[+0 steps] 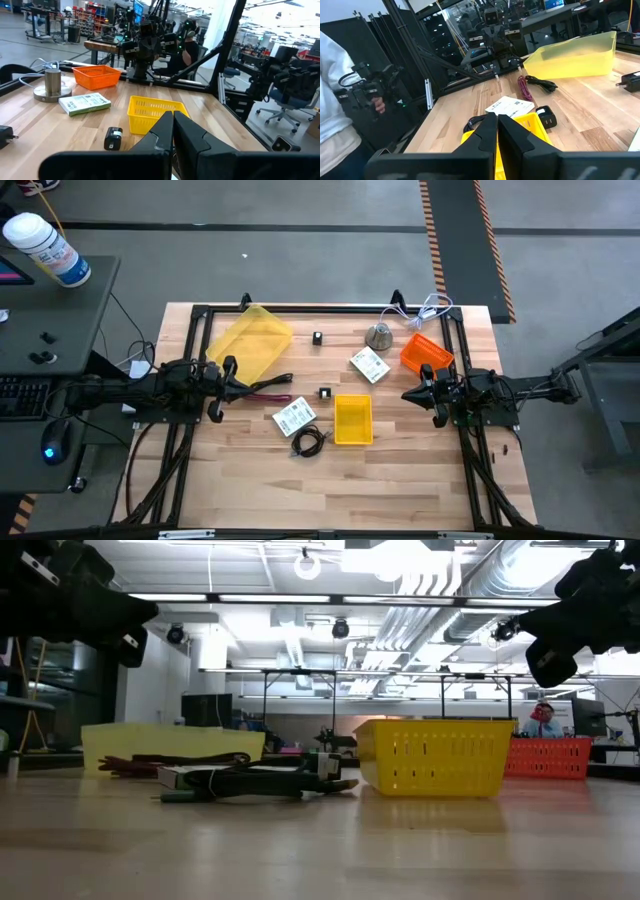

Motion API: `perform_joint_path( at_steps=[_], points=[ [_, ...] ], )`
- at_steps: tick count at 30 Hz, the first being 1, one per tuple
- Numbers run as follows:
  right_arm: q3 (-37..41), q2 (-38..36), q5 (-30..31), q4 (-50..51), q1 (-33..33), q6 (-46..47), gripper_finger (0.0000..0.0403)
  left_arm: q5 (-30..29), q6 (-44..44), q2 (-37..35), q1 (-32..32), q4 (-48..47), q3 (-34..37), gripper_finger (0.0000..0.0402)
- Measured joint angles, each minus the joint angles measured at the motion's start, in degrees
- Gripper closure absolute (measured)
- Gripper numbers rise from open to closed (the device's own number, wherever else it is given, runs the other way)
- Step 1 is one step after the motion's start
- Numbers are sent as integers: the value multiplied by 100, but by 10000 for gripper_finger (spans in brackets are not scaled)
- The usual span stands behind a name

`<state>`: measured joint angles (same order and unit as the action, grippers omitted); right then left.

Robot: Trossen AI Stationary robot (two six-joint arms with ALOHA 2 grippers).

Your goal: Pick and place items into bin

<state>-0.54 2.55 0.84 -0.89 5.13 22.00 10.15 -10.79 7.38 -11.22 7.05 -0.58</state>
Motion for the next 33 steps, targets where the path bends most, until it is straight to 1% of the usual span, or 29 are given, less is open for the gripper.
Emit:
perform_joint_path(
  at_steps=[2, 10, 13, 17, 19, 21, 24, 27, 29, 33],
  points=[
    [0, 0, 0, -1, 1, 0, 395, -74, -1, -1, -2, -2, 0, 401],
    [-2, -2, 0, 0, -1, 0, 396, -67, -110, 0, 0, 0, 1, 401],
    [0, 0, 0, -1, 0, 0, 396, -137, -945, -1, 0, 4, 0, 401],
    [0, 0, 23, -8, 1, -2, 395, -492, -2926, -2, -1, -5, 0, 401],
    [0, 0, 140, -44, 1, 0, 394, -674, -3907, -2, -2, -75, 1, 401],
    [0, 0, 275, -143, 1, 208, 394, -924, -4476, 0, -2, -182, 0, 401],
    [0, -1, 346, -483, 0, 1205, 397, -1205, -4769, 0, -2, -169, 0, 401],
    [0, -1, 676, -592, 0, 1881, 401, -1382, -4852, 0, -2, -133, 0, 401],
    [0, -2, 803, -653, -3, 2021, 402, -1456, -4789, 0, -2, -115, 0, 401],
    [0, 0, 1319, -679, -3, 1789, 402, -1510, -4758, 0, 0, -113, 2, 401]
  ],
)
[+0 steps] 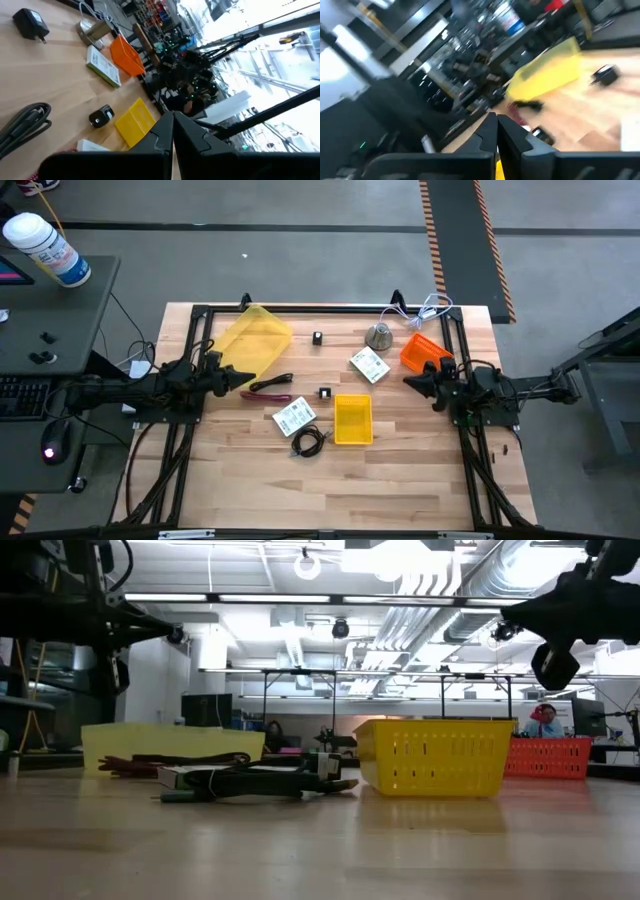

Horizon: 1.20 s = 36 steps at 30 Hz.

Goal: Pick and place items into bin
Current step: Put the right card reader box into the orange bin

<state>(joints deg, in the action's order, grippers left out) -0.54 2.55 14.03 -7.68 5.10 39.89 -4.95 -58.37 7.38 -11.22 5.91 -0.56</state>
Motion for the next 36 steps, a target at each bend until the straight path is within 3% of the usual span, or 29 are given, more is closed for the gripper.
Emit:
perform_joint_path(
  at_steps=[3, 8, 17, 24, 29, 36],
  points=[
    [0, 18, 423, -204, -1, 24, 400, 65, 161, 0, -2, 208, -1, 401],
    [-156, 457, 214, -429, 2, -270, 382, 122, 1021, 156, -2, 1086, -84, 401],
    [-1479, 2604, 423, -341, 0, -594, 364, 296, 2528, 1138, -2, 493, -1293, 401],
    [-3062, 4426, 271, 246, -204, -730, 356, 404, 3751, 2134, 0, -847, -2757, 401],
    [-4239, 5481, 255, 971, -436, -738, 354, 400, 4106, 2670, 0, -1923, -3739, 401],
    [-5516, 6546, 59, 2197, -732, -275, 354, 385, 4883, 2975, -2, -2724, -4435, 401]
  ],
)
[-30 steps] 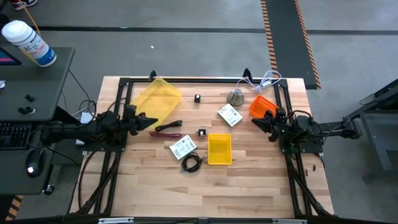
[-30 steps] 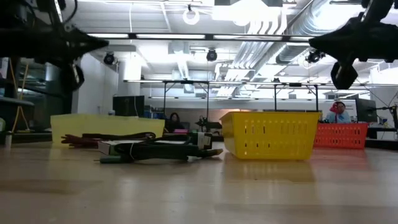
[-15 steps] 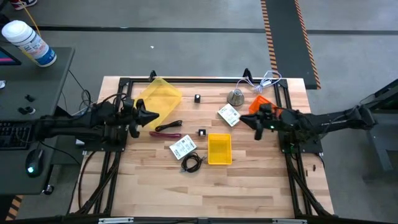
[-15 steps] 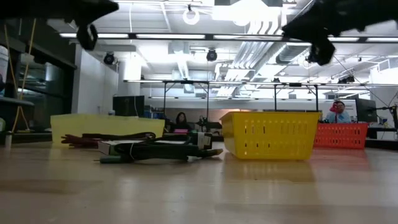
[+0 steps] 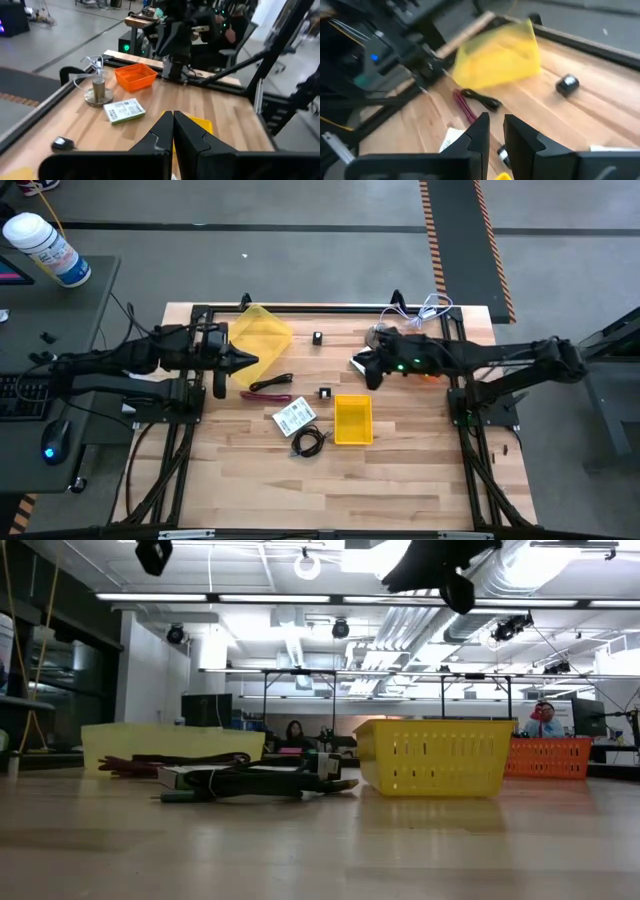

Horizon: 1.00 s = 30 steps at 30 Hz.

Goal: Pick and place items into bin
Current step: Put the right card reader box into the orange bin

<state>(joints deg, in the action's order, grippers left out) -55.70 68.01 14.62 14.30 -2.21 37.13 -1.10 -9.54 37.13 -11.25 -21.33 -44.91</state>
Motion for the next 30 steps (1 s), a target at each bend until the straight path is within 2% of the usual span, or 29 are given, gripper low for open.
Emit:
perform_joint_path(
  at_steps=[8, 17, 22, 30],
  points=[
    [-1172, 1356, -156, 1796, -227, 24, 335, 0, 161, 28, 0, -122, -19, 401],
    [-2554, 2942, -237, 3523, -608, -1, 290, 0, 169, 26, 2, -332, -19, 401],
    [-3108, 3650, -311, 4398, -807, 34, 252, 0, 179, 26, 0, -332, -19, 401],
    [-3563, 4380, -755, 4815, -1076, 36, 170, -153, 179, 26, 0, -306, -19, 401]
  ],
)
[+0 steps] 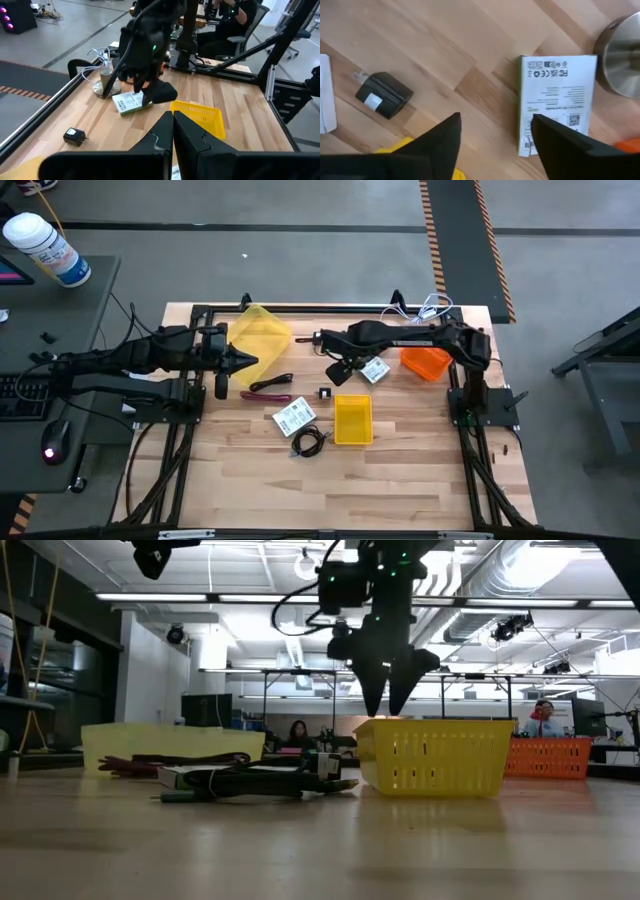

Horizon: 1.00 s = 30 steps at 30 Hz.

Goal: Pick and place items into bin
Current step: Put the right card reader box into the orange bin

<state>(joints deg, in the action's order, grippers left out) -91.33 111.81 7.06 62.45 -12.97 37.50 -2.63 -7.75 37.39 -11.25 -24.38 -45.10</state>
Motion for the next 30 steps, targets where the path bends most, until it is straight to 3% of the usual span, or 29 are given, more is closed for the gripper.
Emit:
perform_joint_path(
  at_steps=[7, 30],
  points=[
    [-61, 246, -141, 274, -215, -28, 122, -29, 0, 0, 0, 60, 0, 401],
    [-57, 1074, -653, 51, -807, -1192, 123, -302, -321, 0, 0, 71, 2, 401]
  ],
)
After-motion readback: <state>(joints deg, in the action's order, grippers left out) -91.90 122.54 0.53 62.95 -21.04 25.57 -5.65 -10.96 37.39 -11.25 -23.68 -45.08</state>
